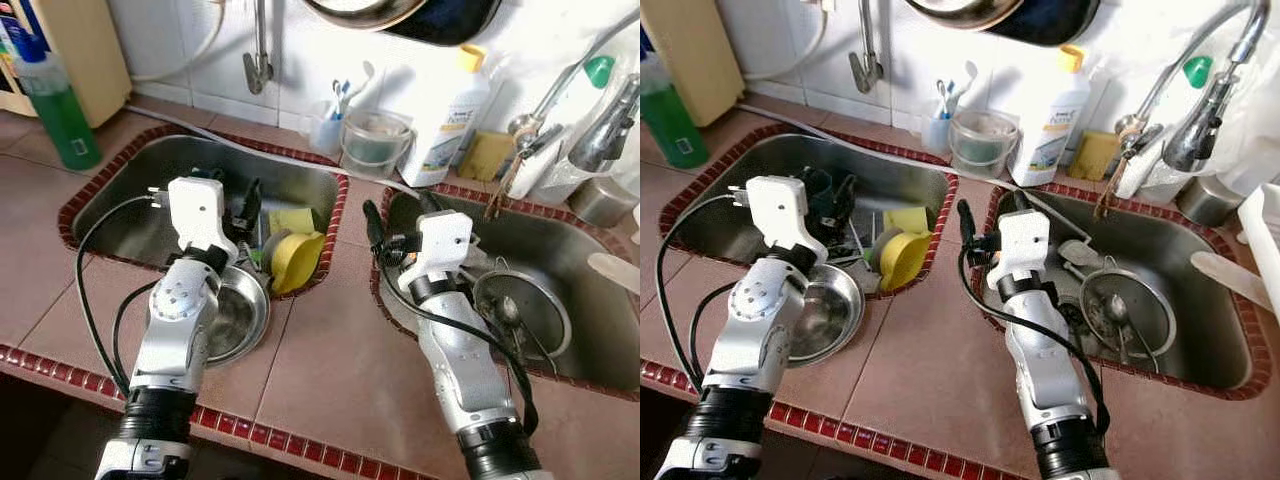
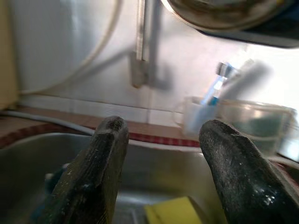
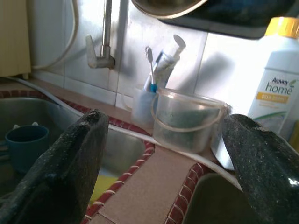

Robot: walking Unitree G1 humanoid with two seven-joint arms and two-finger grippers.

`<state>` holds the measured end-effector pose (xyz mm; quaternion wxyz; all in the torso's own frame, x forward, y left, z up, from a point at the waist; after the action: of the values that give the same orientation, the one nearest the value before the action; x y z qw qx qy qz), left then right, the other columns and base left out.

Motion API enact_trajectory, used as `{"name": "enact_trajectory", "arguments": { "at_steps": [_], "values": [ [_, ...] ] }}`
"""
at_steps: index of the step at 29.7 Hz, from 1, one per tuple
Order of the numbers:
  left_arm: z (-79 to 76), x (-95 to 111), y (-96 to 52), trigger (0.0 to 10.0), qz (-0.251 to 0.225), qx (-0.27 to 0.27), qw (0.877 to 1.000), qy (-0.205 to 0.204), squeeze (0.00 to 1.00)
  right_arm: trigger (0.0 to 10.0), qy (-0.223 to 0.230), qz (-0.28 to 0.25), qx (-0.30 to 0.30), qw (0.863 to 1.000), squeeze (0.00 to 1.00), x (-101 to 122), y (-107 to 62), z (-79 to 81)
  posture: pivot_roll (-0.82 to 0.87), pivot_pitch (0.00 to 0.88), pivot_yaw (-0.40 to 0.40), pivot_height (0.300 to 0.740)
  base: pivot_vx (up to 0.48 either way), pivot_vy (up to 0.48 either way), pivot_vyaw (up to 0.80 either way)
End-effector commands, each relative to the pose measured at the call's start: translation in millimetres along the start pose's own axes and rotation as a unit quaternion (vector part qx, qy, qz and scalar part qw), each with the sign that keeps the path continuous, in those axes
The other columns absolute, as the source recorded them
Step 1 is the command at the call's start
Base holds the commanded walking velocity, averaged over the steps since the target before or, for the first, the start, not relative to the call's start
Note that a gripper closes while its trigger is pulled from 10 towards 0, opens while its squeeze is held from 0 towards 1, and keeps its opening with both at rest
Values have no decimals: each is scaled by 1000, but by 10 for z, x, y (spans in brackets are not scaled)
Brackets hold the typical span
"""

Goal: Kitchen organization

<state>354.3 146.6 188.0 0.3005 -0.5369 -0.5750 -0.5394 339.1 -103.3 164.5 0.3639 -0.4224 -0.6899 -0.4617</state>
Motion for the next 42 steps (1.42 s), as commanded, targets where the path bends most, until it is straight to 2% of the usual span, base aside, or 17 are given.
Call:
{"name": "enact_trajectory", "arguments": {
  "at_steps": [1, 9, 27, 42],
  "values": [
    [-26, 41, -7, 10000, -10, -6, 1000, 1, 0, 10000, -7, -1, -15, 1000, 0, -23, 8, -73, -149, 25, -79, 740, 0, 0, 0],
    [-31, 16, -22, 10000, -7, -7, 1000, 12, 0, 10000, -10, -4, -20, 1000, 0, -45, 29, -76, -151, 22, -82, 740, 0, 0, 0],
    [-111, -36, -81, 10000, 2, -10, 1000, -3, 0, 10000, -12, -1, -19, 1000, 0, -93, 0, -44, -150, 40, -89, 740, 0, 0, 0],
    [-152, -49, -92, 10000, 9, -11, 1000, -11, 0, 10000, -17, 4, -19, 1000, 0, -127, -50, -92, -162, 52, -100, 740, -16, 0, 0]
  ]
}}
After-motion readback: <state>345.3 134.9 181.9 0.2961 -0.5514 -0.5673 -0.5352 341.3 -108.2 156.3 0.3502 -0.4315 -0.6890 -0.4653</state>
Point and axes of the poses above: a point about 5 cm out from each wrist's last joint towards the gripper, its own y axis pointing out of the wrist towards the gripper, its own x axis along the axis of the wrist's last joint, z = x × y, the point moved 2 cm from there along y, pointing out of the wrist towards the gripper, and after that the axes turned 15 degrees about -y, right-handed, at the moved point
